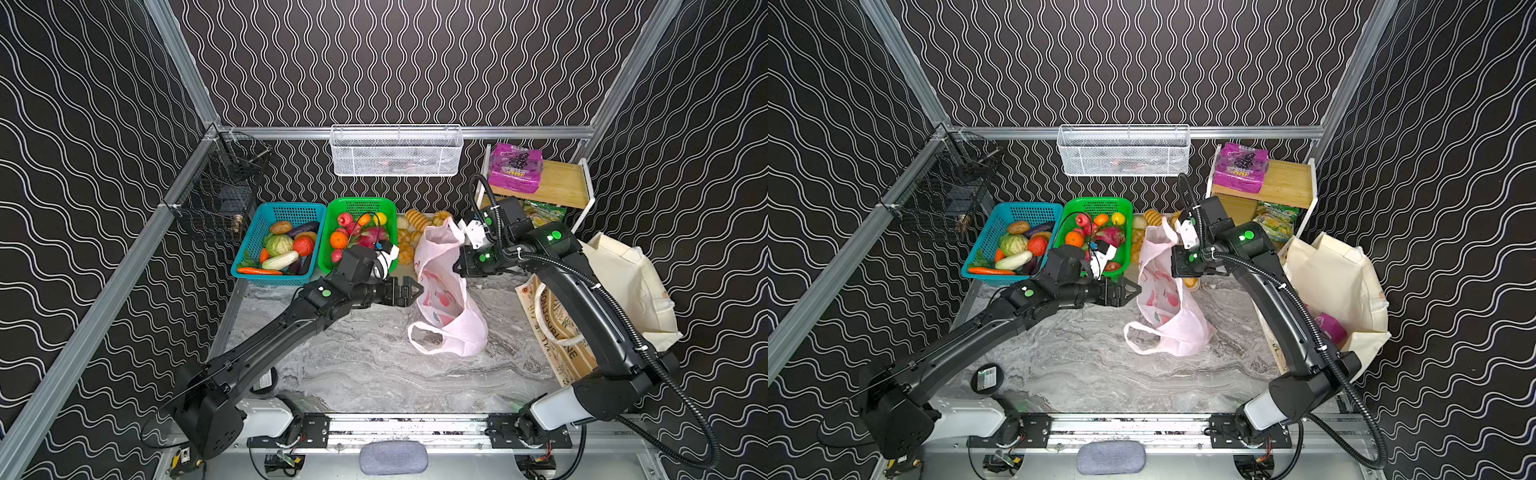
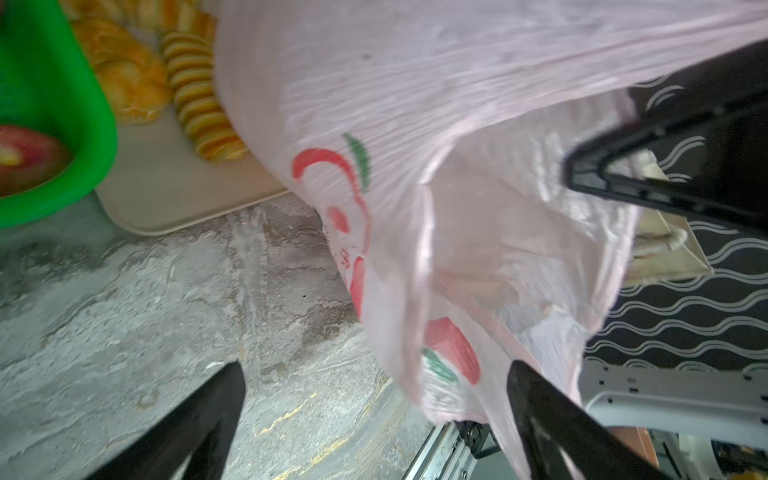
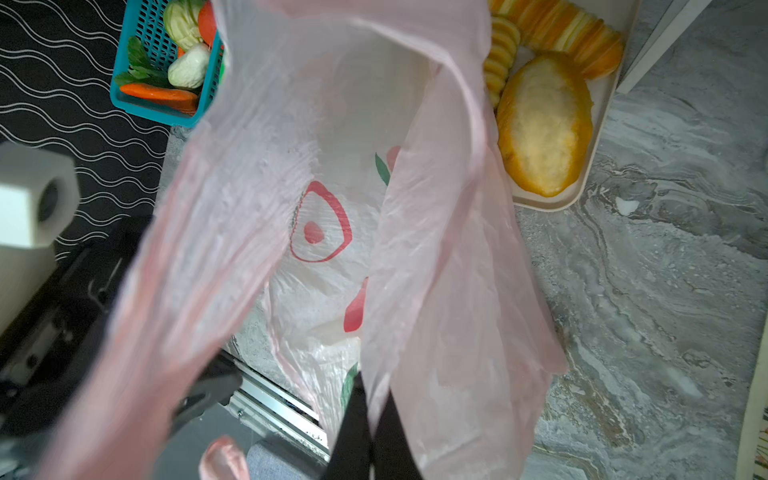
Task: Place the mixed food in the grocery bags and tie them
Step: 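Release the pink bag with the left gripper while the right gripper holds it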
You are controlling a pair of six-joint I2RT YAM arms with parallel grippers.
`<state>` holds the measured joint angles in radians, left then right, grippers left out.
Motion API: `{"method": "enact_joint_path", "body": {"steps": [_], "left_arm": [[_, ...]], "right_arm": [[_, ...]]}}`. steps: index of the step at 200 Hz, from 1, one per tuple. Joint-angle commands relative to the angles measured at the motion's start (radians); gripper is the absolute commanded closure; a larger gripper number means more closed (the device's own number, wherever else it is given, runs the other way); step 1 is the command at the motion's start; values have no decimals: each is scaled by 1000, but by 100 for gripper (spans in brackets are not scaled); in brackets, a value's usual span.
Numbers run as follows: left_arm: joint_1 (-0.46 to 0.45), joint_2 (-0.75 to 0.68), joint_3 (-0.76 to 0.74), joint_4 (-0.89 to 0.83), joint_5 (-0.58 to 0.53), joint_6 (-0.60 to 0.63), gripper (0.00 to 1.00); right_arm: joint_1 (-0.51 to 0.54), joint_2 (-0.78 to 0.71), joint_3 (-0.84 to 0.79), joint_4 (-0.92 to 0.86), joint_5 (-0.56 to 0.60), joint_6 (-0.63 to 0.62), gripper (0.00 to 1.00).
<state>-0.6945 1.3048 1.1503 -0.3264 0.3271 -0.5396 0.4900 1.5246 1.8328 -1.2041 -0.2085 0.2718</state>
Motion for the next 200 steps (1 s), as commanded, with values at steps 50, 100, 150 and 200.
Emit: {"method": "enact_joint_path", "body": {"steps": [50, 100, 150, 200], "left_arm": [[-13, 76, 56, 8, -104, 73, 1], [1, 188, 130, -15, -293, -34, 42], [165, 266, 62, 56, -61, -134, 90], [138, 334, 77, 165, 142, -134, 60]], "right_arm": [[4, -4, -5, 64, -86, 12, 100], [5, -36, -80, 31, -68, 3, 100], [5, -108, -119, -174, 66, 4, 100], [3, -99, -116, -112, 114, 3, 100]]}}
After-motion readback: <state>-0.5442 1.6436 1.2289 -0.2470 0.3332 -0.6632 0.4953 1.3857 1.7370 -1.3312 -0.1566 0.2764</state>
